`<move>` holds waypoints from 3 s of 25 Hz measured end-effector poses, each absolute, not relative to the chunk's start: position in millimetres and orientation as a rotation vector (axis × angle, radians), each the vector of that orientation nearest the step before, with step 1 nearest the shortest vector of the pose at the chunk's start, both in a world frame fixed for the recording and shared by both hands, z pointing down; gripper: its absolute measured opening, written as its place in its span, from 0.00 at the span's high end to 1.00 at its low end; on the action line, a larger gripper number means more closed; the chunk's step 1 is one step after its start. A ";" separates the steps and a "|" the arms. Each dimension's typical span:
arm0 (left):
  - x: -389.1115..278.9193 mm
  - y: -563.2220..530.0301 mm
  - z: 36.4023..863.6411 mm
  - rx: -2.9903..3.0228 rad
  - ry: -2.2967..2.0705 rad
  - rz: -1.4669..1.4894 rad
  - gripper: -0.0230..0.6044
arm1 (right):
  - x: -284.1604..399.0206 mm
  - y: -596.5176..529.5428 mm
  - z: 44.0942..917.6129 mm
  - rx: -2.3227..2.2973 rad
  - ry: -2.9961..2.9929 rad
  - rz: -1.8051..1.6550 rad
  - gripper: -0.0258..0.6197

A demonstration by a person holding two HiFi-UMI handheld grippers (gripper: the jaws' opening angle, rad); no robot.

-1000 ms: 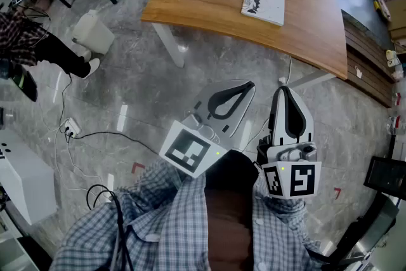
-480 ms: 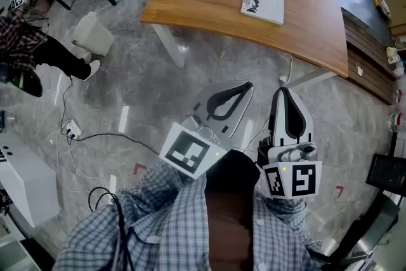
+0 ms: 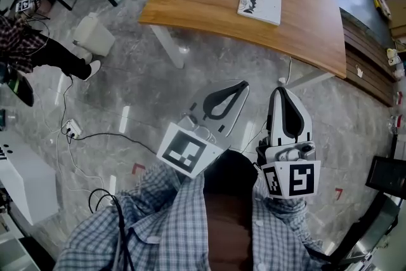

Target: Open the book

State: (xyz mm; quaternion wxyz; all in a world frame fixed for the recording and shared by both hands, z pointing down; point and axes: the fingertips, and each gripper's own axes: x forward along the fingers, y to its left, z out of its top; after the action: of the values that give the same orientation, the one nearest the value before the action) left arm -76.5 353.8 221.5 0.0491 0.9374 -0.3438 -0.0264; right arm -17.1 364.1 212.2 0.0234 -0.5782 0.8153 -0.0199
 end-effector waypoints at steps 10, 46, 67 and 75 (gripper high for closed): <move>-69.0 359.1 219.2 2.813 -1.143 -0.049 0.95 | 12.1 370.4 208.5 -1.783 2.514 -0.071 0.93; -62.4 124.4 239.4 2.823 -1.097 -0.072 0.95 | 37.1 151.3 224.2 -1.889 2.443 -0.083 0.93; -66.5 11.9 258.9 2.780 -1.057 -0.054 0.95 | 44.9 42.5 235.4 -1.989 2.429 -0.110 0.93; -46.4 -29.7 268.3 2.733 -1.155 -0.024 0.95 | 69.0 -8.2 249.0 -1.898 2.486 -0.162 0.93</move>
State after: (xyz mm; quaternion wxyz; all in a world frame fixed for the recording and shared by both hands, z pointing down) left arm -46.4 -29.7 268.3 0.0869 0.9176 -0.3877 -0.0082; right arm 69.0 -8.2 249.0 0.0048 -0.6061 0.7937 -0.0518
